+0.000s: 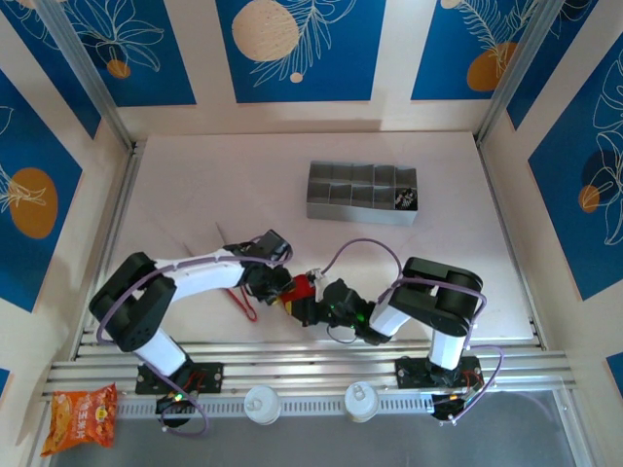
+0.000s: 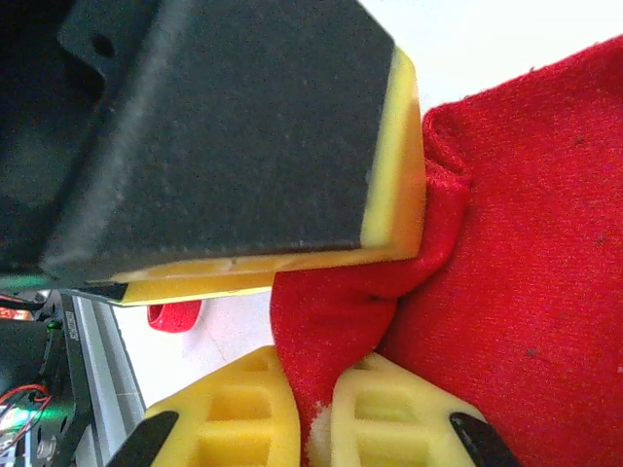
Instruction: Roll the socks
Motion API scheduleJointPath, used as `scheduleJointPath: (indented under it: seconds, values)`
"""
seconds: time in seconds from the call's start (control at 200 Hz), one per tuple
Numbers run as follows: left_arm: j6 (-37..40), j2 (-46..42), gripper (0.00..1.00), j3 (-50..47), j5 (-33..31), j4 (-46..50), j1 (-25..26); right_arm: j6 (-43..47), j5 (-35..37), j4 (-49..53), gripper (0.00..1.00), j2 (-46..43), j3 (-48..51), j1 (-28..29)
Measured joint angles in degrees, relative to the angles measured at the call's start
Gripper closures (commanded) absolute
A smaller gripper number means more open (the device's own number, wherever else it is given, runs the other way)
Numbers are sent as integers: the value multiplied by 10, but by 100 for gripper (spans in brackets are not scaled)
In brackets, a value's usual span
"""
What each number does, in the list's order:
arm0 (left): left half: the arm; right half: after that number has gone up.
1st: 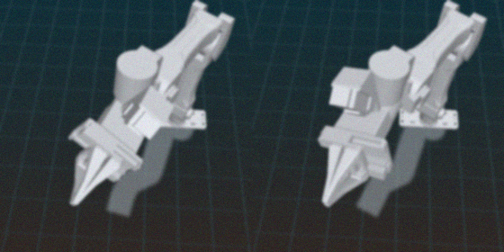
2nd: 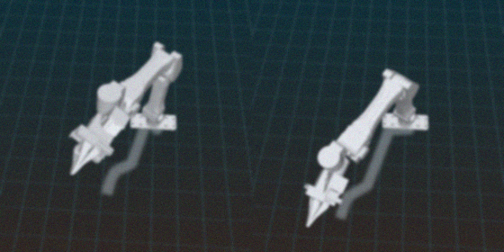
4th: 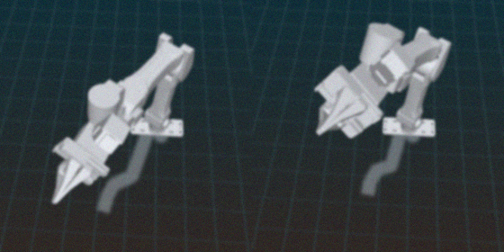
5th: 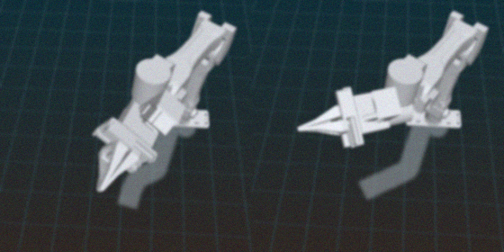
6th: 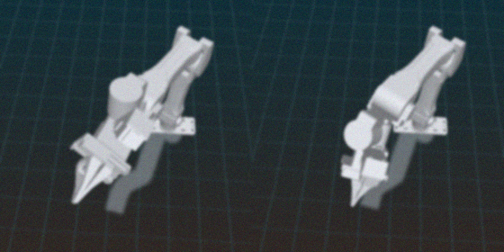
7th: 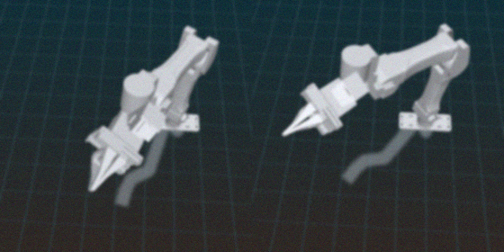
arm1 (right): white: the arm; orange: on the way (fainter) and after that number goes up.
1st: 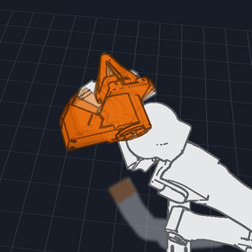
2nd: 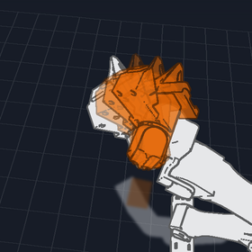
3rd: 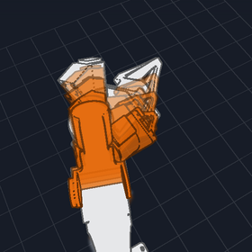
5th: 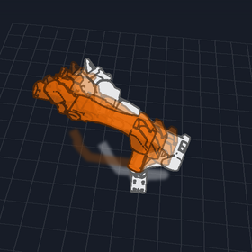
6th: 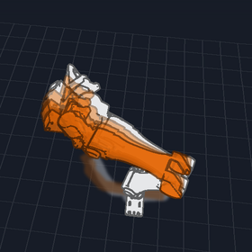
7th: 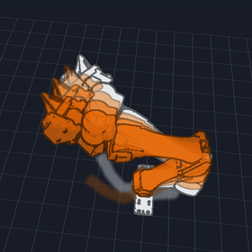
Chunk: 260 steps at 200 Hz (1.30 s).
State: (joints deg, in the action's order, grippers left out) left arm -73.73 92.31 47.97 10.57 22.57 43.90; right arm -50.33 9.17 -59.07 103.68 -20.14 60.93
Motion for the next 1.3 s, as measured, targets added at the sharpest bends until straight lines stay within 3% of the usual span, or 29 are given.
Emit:
scheduleJointPath:
  seconds: [0.1,0.185,0.235,0.37,0.48,0.64,0.86,1.065,1.3]
  values:
    - [16,22,82,28,-1,36,1,5,-17,1,100,0,-1,-7]
    - [28,40,100,48,-1,59,2,13,-26,7,100,0,-5,-10]
    - [30,47,100,60,-2,73,2,23,-28,22,98,-5,-11,-10]
    - [31,70,100,90,-1,114,-1,66,-2,133,72,-45,-43,4]
    - [9,72,100,93,11,118,-12,104,30,222,60,-97,-52,10]
    - [-4,100,100,137,24,151,-14,141,102,357,57,-221,-10,7]
    - [-29,160,100,228,20,251,-9,189,209,478,54,-356,28,88]
    - [-73,200,100,290,8,319,-4,259,233,495,54,-340,24,92]
    - [-71,257,100,370,-10,405,2,327,239,469,53,-268,-39,96]
